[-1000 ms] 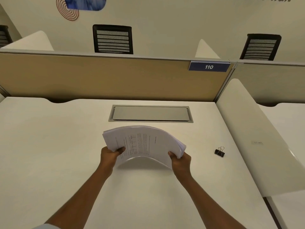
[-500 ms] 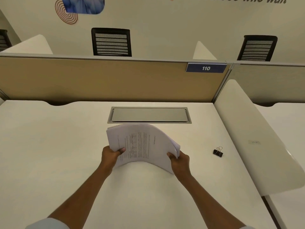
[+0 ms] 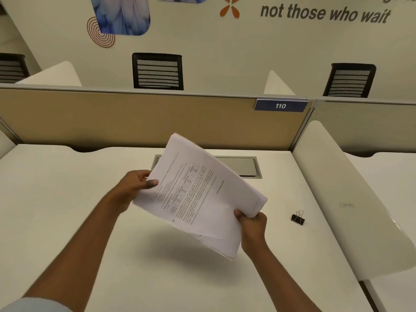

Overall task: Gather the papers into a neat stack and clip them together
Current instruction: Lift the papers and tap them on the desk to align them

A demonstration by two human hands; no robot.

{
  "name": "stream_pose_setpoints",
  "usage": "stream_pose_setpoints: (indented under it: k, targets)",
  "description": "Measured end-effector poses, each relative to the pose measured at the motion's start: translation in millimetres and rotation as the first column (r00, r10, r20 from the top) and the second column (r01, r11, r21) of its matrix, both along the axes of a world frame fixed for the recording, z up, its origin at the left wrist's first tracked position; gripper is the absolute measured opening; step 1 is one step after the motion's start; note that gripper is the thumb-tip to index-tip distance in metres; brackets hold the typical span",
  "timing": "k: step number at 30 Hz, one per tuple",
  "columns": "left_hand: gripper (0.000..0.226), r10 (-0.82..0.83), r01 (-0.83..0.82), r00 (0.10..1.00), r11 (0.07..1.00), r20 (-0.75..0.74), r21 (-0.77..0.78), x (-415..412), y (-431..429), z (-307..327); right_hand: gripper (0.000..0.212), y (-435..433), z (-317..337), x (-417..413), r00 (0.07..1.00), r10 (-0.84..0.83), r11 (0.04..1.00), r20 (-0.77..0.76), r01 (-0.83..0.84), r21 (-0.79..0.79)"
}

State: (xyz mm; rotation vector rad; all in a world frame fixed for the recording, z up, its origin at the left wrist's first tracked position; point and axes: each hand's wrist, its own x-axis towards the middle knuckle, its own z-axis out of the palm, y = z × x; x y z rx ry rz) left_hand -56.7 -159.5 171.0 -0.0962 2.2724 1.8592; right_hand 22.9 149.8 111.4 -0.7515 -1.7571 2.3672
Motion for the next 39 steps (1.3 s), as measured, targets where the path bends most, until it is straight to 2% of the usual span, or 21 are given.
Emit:
stream_pose_setpoints:
  k: [3, 5, 7, 9, 11, 13, 16, 19, 22, 27, 29, 33, 39]
  targets:
    - [0.083, -0.047, 0.056, 0.998, 0.975, -0.047, 0.214, 3.0, -4.5, 14.2, 0.024, -5.7, 10.9, 2.3, 0.995, -0.071, 0.990, -0.065, 0.062, -0.129]
    - [0.082, -0.013, 0.052, 0.995, 0.919, -0.102, 0.392, 7.5, 6.8, 16.9, 0.028, -9.8, 17.0, 3.4, 0.990, -0.108, 0.979, -0.090, 0.090, -0.184]
    - [0.079, 0.074, 0.017, 0.989, 0.796, -0.126, 0.605, 12.7, 22.7, 16.8, 0.029, -13.8, 22.7, 3.9, 0.985, -0.135, 0.970, -0.105, 0.109, -0.219]
    - [0.087, 0.131, -0.043, 0.990, 0.598, -0.045, 0.800, 19.0, 40.3, 17.7, 0.031, -18.5, 28.8, 4.3, 0.980, -0.161, 0.958, -0.118, 0.126, -0.258]
    - [0.094, 0.152, -0.069, 0.988, 0.466, -0.003, 0.882, 25.1, 57.8, 21.9, 0.032, -22.4, 34.6, 4.1, 0.971, -0.192, 0.944, -0.139, 0.144, -0.298]
    - [0.083, 0.160, -0.041, 0.986, 0.484, -0.042, 0.874, 30.8, 76.1, 27.7, 0.032, -24.1, 39.4, 3.5, 0.963, -0.224, 0.932, -0.152, 0.166, -0.322]
    - [0.072, 0.170, -0.010, 0.977, 0.638, -0.129, 0.770, 39.2, 105.1, 33.8, 0.030, -25.2, 43.4, 2.9, 0.951, -0.277, 0.917, -0.137, 0.219, -0.333]
    - [0.053, 0.347, -0.242, 0.937, 0.741, -0.048, 0.626, 42.6, 127.6, 35.8, 0.030, -28.6, 44.9, 6.7, 0.935, -0.323, 0.898, -0.145, 0.254, -0.360]
    - [0.038, 0.420, -0.355, 0.907, 0.734, 0.024, 0.579, 41.8, 139.8, 43.3, 0.033, -31.6, 42.7, 13.3, 0.915, -0.373, 0.873, -0.152, 0.290, -0.393]
    - [0.031, 0.223, -0.207, 0.973, 0.765, 0.051, 0.609, 35.7, 139.8, 61.5, 0.036, -29.7, 35.0, 22.7, 0.889, -0.435, 0.848, -0.139, 0.353, -0.395]
    - [0.030, 0.205, -0.202, 0.977, 0.772, 0.064, 0.603, 32.0, 141.0, 65.1, 0.039, -29.0, 33.1, 24.3, 0.883, -0.450, 0.834, -0.130, 0.365, -0.413]
    - [0.018, 0.282, -0.249, 0.959, 0.802, 0.023, 0.544, 27.5, 148.0, 70.6, 0.044, -29.9, 31.6, 27.5, 0.880, -0.450, 0.828, -0.153, 0.348, -0.439]
    - [0.021, 0.317, -0.221, 0.942, 0.828, -0.106, 0.515, 21.8, 148.4, 69.2, 0.046, -24.2, 27.4, 29.5, 0.918, -0.353, 0.838, -0.181, 0.225, -0.497]
